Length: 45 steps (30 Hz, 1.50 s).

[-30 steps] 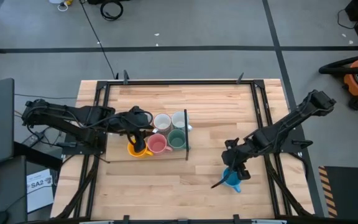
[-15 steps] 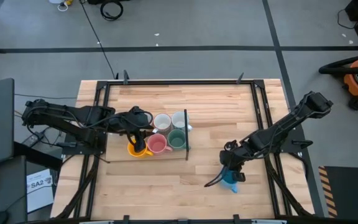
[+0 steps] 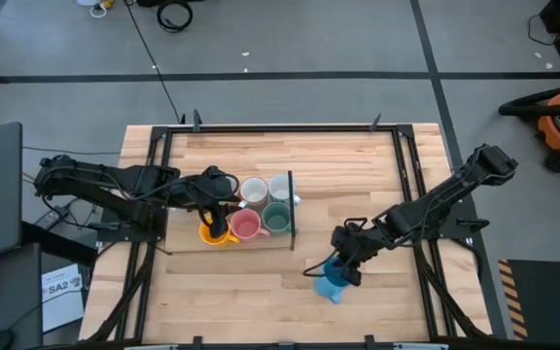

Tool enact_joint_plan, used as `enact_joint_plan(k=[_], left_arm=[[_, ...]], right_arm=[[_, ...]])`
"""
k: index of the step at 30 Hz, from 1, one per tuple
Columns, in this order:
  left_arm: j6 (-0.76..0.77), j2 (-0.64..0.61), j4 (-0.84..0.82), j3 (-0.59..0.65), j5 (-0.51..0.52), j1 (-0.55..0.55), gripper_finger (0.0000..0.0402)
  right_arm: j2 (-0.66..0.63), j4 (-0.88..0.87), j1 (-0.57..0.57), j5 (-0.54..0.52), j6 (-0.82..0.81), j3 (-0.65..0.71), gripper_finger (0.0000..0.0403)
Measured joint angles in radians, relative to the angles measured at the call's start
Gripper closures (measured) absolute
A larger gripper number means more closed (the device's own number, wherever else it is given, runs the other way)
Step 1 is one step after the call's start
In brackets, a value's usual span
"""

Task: Place coffee mugs
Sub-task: Put the blue mug on the shelf

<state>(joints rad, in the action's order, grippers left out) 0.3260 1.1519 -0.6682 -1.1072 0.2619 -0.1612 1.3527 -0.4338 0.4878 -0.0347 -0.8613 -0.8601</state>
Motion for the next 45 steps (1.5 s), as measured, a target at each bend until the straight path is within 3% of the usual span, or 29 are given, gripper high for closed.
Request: enact_joint_plan(k=[5, 12, 19, 25, 34, 45], left_arm=[[0.0, 0.0, 0.0, 0.0, 0.0, 0.0, 0.0283], [0.0, 0.0, 0.0, 0.0, 0.0, 0.0, 0.0283], [0.0, 0.0, -0.001, 0.0, 0.0, 0.0, 0.0283], [0.002, 0.0, -0.002, 0.0, 0.0, 0.0, 0.0283], [0.004, 0.0, -0.002, 0.0, 0.0, 0.0, 0.0283], [0.004, 0.0, -0.001, 0.0, 0.0, 0.0, 0.0283]], right_arm=[[0.12, -0.009, 0.0, -0.036, 0.056, -0.159, 0.0371], [0.383, -0.074, -0.015, -0.066, 0.146, -0.467, 0.0371], [0.621, -0.132, -0.039, -0.176, 0.196, -0.774, 0.0371], [0.78, -0.167, -0.054, -0.185, 0.227, -0.969, 0.0371], [0.914, -0.207, -0.059, -0.181, 0.236, -1.055, 0.0371], [0.919, -0.237, -0.057, -0.174, 0.228, -1.055, 0.0354]])
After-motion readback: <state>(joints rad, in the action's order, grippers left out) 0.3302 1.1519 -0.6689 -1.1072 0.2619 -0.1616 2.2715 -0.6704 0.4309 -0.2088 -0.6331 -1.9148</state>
